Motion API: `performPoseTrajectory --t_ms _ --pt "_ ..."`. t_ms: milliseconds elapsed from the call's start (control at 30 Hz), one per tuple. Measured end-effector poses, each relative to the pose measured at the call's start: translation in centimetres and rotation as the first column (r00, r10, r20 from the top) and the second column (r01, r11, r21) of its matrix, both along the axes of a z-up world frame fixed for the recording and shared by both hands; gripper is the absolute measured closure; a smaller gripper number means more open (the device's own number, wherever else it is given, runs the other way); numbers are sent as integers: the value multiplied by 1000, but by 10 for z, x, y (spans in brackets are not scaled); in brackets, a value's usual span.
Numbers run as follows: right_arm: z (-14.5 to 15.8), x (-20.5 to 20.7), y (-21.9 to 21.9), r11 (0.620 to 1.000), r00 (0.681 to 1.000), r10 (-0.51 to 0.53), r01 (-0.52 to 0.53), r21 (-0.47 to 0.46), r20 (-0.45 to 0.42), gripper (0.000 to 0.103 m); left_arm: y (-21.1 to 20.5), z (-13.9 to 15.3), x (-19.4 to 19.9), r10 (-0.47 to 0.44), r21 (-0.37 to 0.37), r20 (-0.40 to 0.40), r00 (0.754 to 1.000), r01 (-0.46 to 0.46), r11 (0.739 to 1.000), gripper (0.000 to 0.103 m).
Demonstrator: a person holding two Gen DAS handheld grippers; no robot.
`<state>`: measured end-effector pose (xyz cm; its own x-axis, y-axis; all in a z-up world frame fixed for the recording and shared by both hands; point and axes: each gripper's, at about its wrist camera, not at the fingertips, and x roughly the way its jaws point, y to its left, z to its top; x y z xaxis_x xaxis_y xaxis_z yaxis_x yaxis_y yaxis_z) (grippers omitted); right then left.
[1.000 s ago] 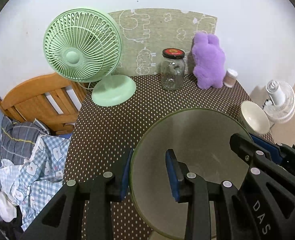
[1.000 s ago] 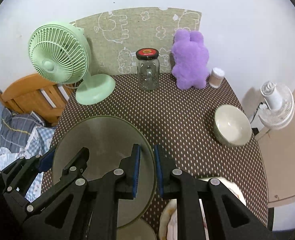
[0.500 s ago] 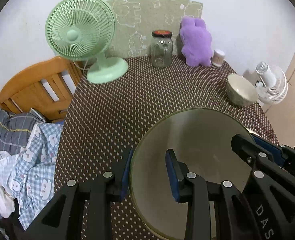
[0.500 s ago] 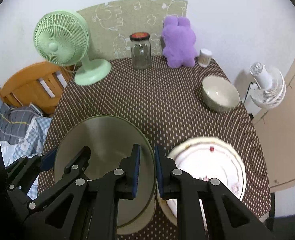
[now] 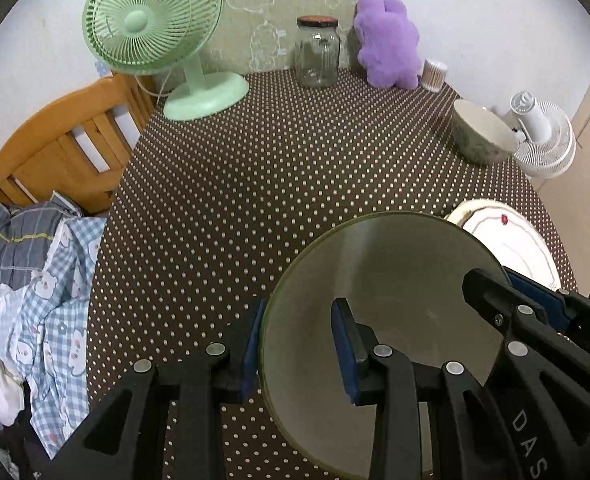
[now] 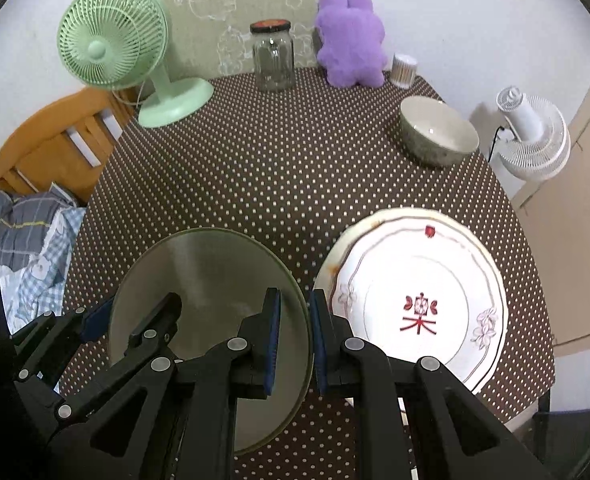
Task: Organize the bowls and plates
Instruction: 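Lift the grey bowl with both tools and carry it toward the plate stack, then lower the grey bowl beside the plate stack and open both tools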
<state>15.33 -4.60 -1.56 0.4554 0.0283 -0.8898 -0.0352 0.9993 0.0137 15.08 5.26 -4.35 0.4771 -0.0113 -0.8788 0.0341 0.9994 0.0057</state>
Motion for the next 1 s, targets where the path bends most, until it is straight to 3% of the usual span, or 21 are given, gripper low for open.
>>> performPoseTrajectory --t_ms 500,800,867,1000 --pt "-28 2 4 1000 998 -13 14 6 -58 85 2 -28 -1 -7 6 -58 998 7 1000 71" --pt "-32 4 5 1000 999 -22 22 4 -50 84 2 -29 4 -28 -1 -49 998 28 1000 70" --pt "-31 3 4 999 998 -29 30 16 -53 82 3 -29 5 -35 -21 -61 998 34 999 63" --pt "-27 3 5 999 998 -20 22 23 -63 81 5 -23 2 -54 -34 -61 997 52 998 58"
